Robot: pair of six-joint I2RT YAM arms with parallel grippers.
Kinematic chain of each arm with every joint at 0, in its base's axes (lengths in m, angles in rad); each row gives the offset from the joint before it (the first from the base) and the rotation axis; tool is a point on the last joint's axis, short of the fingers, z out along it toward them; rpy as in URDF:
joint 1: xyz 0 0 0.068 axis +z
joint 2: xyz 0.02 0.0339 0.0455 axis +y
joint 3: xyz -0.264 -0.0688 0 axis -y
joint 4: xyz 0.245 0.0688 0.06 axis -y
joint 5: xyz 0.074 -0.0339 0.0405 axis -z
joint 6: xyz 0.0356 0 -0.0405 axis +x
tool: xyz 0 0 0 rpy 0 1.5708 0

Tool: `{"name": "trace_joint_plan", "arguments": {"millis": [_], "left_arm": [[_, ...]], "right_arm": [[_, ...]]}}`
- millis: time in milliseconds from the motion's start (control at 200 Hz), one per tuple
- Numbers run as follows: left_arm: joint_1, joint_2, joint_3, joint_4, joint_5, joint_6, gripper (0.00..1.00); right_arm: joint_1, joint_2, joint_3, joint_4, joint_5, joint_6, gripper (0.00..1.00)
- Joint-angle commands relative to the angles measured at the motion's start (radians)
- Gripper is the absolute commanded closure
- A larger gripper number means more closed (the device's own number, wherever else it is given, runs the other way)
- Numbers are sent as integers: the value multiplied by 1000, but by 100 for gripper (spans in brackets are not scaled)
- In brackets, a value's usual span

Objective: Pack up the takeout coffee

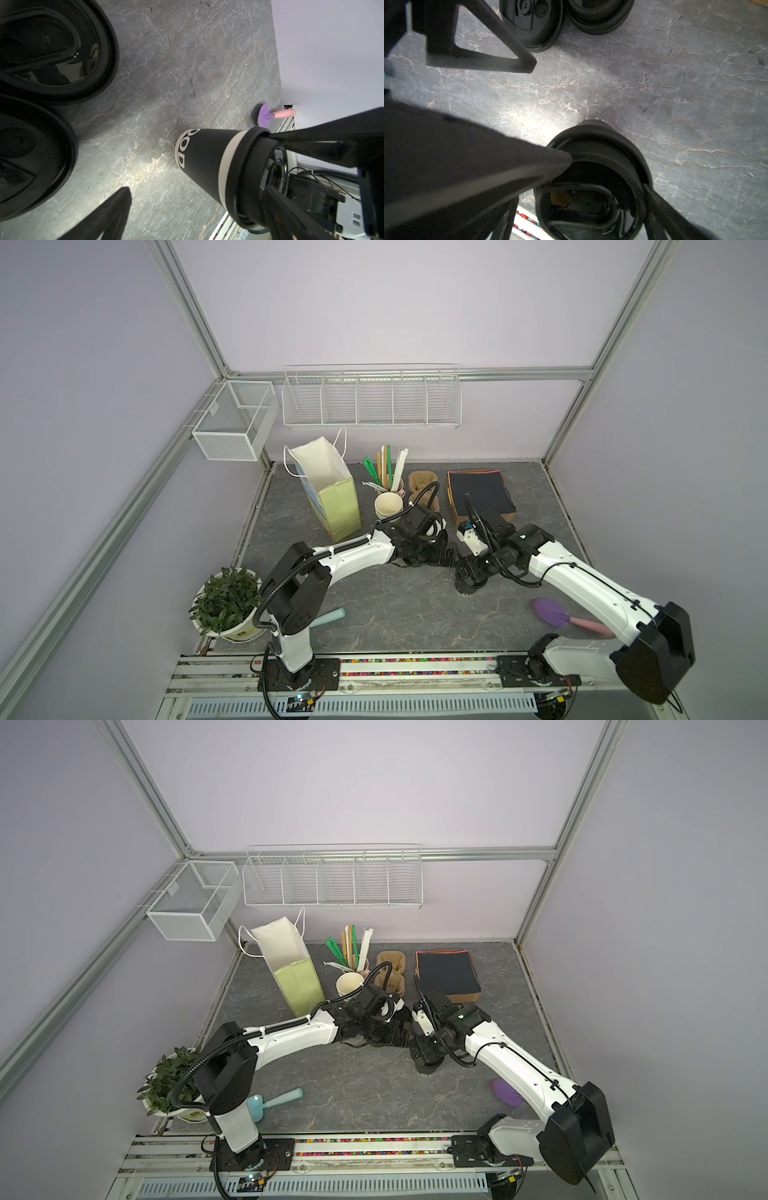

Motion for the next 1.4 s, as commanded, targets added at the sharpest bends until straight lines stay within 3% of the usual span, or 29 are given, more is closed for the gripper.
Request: {"name": "trace_joint_plan", "arguments": {"millis": [0,1394], "left_arm": [[-50,16,64,13,72,25,0],[-87,95,122,-81,91,87,1]], "right_arm": [[18,-13,-19,151,-36,12,7],[-8,-150,-128,323,-45,86,6]]}}
